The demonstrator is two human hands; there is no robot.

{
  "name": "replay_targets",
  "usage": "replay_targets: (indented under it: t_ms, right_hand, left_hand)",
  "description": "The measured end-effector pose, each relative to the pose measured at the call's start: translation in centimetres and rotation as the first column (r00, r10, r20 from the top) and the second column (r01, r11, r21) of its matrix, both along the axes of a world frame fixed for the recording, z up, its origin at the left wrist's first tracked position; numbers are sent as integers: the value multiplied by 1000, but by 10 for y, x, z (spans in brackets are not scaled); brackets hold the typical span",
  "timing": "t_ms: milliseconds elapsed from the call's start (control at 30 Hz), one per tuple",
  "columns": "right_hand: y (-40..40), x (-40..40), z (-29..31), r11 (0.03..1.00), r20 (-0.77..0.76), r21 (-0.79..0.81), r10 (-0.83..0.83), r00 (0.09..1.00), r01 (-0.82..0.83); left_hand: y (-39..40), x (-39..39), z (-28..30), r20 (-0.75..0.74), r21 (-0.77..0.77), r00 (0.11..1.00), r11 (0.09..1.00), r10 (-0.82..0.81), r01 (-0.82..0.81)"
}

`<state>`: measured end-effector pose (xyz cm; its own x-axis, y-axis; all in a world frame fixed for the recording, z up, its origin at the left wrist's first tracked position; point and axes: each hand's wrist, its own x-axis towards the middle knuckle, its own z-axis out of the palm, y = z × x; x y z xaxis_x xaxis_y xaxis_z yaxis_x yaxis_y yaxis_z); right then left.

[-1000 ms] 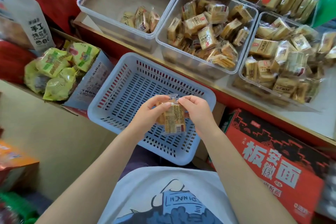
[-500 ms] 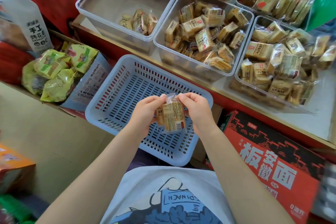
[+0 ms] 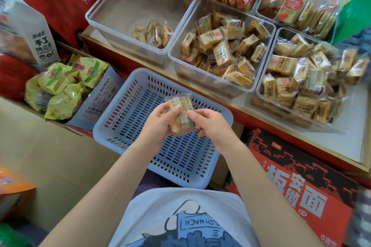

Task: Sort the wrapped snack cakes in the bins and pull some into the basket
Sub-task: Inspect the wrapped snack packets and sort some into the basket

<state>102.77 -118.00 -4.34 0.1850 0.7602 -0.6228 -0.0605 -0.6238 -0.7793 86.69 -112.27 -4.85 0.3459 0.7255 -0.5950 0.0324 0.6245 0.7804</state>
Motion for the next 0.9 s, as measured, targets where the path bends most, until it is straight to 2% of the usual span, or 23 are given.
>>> replay_targets:
  t_ms: [133, 233, 333, 433, 600, 767, 900]
  right_hand:
    - [4, 1, 2, 1000, 5, 11, 22, 1000, -22]
    - [8, 5, 4, 998, -48, 35, -51, 998, 52]
    - [16, 9, 10, 980, -130, 48, -187, 974, 194]
    - [23, 15, 13, 957, -169, 69, -268, 948, 283]
    - [31, 21, 14, 921, -240, 63, -361, 901, 385]
    - [36, 18, 14, 925, -210, 29, -364, 907, 378]
    - [44, 13, 17, 925, -222, -5, -371, 902, 380]
  left_hand:
    - [5, -1, 5, -31, 66, 991, 989, -127, 128]
    - [5, 1, 6, -50, 96, 979, 975, -197, 201]
    - [8, -2, 1, -26, 101, 996, 991, -86, 88]
    - [16, -10, -2, -24, 35, 998, 998, 51, -50]
    - [28, -19, 2, 12, -54, 997, 996, 73, -72]
    - [35, -16, 8, 95, -149, 982, 978, 164, -149]
    - [41, -9, 19, 118, -347, 935, 897, 333, -276]
